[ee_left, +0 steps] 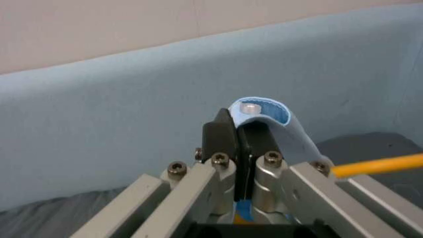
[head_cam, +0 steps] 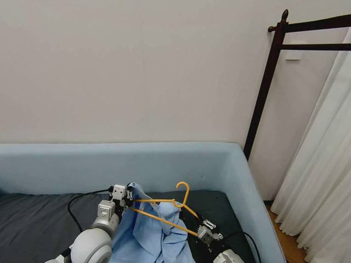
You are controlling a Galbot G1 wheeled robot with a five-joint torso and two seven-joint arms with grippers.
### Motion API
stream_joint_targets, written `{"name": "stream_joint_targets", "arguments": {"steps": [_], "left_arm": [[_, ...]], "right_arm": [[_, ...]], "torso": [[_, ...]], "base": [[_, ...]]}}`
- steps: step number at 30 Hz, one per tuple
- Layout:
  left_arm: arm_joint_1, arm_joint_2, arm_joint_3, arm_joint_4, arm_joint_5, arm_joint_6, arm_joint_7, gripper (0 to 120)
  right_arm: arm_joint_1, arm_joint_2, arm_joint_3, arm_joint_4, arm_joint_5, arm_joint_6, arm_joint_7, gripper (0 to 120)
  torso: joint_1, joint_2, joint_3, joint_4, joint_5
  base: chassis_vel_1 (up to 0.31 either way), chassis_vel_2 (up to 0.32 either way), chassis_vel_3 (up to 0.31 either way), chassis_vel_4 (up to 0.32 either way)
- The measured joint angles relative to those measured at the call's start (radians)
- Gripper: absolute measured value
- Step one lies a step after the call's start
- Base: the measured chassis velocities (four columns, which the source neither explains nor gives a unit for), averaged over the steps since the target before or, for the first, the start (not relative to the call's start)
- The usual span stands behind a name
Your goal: Pick up the clothes from the sofa and hang them on the clothes hanger.
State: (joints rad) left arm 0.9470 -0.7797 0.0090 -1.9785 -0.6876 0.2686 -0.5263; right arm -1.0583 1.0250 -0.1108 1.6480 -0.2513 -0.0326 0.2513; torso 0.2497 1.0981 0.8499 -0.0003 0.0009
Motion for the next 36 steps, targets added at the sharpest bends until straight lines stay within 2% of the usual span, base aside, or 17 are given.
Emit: {"name": "stream_joint_targets", "arguments": {"steps": [5,15,25,30,36], "left_arm": [[-0.005,-0.014,0.01,-0.007,-0.001,0.007,-0.013,0],[-0.132,-0.075,0.107,0.028,-0.028,0.075,-0.086,0],[-0.13,-0.118,0.117,0.019,-0.036,0.085,-0.128,0],[-0.155,-0.164,0.128,0.019,-0.031,0.085,-0.167,0],[-0.172,-0.196,0.148,0.026,-0.012,0.084,-0.179,0]], "right_arm": [[0.03,0.005,-0.026,-0.004,0.007,-0.035,0.035,5],[0.112,0.056,-0.115,-0.017,-0.004,-0.07,0.058,5],[0.248,0.077,-0.175,-0.081,0.057,-0.134,0.086,5],[0.359,0.096,-0.229,-0.139,0.059,-0.158,0.098,4],[0.388,0.108,-0.243,-0.165,0.036,-0.16,0.101,4]], "torso": [[0.0,0.0,0.0,0.0,0.0],[0.0,0.0,0.0,-0.0002,0.0002],[0.0,0.0,0.0,0.0,0.0002],[0.0,0.0,0.0,0.0,0.0003],[0.0,0.0,0.0,-0.0001,0.0002]], "base": [[0.0,0.0,0.0,0.0],[0.0,0.0,0.0,0.0],[0.0,0.0,0.0,0.0],[0.0,0.0,0.0,0.0],[0.0,0.0,0.0,0.0]]}}
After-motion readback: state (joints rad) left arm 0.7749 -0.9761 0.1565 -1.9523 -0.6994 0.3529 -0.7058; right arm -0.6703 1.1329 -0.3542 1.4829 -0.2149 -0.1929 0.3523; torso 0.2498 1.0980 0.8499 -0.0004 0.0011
